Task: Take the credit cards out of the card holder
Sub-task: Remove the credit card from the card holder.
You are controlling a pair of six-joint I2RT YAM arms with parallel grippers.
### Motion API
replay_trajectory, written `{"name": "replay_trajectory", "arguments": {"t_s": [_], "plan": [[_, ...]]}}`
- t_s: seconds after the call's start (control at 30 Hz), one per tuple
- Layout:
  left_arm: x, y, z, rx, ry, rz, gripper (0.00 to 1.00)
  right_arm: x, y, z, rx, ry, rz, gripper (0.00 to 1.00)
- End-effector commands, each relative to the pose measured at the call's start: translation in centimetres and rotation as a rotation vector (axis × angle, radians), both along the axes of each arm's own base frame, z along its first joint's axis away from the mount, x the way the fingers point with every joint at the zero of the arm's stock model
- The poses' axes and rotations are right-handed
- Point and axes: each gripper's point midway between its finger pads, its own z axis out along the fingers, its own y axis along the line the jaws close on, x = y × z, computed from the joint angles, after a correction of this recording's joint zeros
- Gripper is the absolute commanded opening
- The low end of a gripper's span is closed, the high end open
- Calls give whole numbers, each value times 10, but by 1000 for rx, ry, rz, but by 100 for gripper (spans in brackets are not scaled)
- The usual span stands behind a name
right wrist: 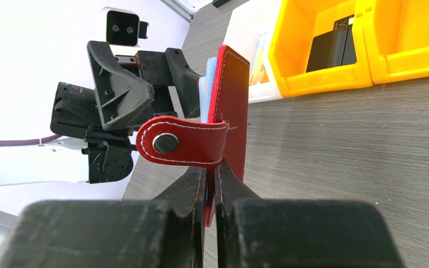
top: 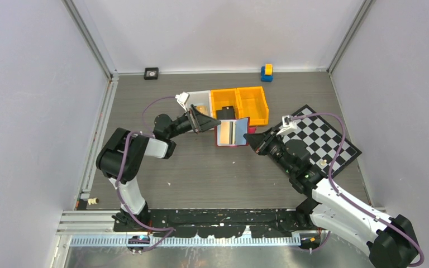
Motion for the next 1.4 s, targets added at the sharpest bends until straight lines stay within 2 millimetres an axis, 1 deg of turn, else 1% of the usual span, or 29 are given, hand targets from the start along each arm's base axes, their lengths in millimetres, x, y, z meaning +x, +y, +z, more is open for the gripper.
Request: {"name": "replay_trajectory", "arguments": {"t_s": [0.0,0.07,0.1,0.27,0.43,0.57,0.6,0.63,0.7,0.83,0.93,1.1,1.17,1.27,1.37], "plan": [[-7,4,25,-30,-105,-6,66,2,4,25,63,-65,5,0],[-7,4,25,-29,-108,-10,53,2,5,25,65,-66,10,1],[-7,3,25,-29,-108,-11,48,2,5,25,66,-66,11,0],[-7,2,22,-21,-110,-26,39,0,7,27,74,-70,25,0],[-7,5,22,1,-118,-30,23,-1,7,28,73,-77,27,1],[-6,11,15,80,-121,15,0,-2,6,27,59,-88,29,1],[-5,13,13,111,-125,38,0,-2,6,27,52,-89,27,1],[-7,17,17,137,-155,64,0,-1,5,25,41,-84,25,2],[-7,23,17,184,-169,113,0,-1,4,23,19,-82,21,4],[-14,31,21,233,-195,151,0,0,0,19,-22,-72,6,8],[-18,33,23,240,-206,153,0,1,-5,17,-42,-66,-15,10],[-20,33,24,234,-204,143,0,2,-9,14,-63,-62,-35,17],[-21,32,25,230,-204,139,0,3,-10,14,-70,-58,-38,21],[-22,32,25,228,-202,139,0,3,-14,12,-86,-47,-58,37],[-23,34,25,227,-203,143,0,3,-22,12,-93,-50,-91,48]]}}
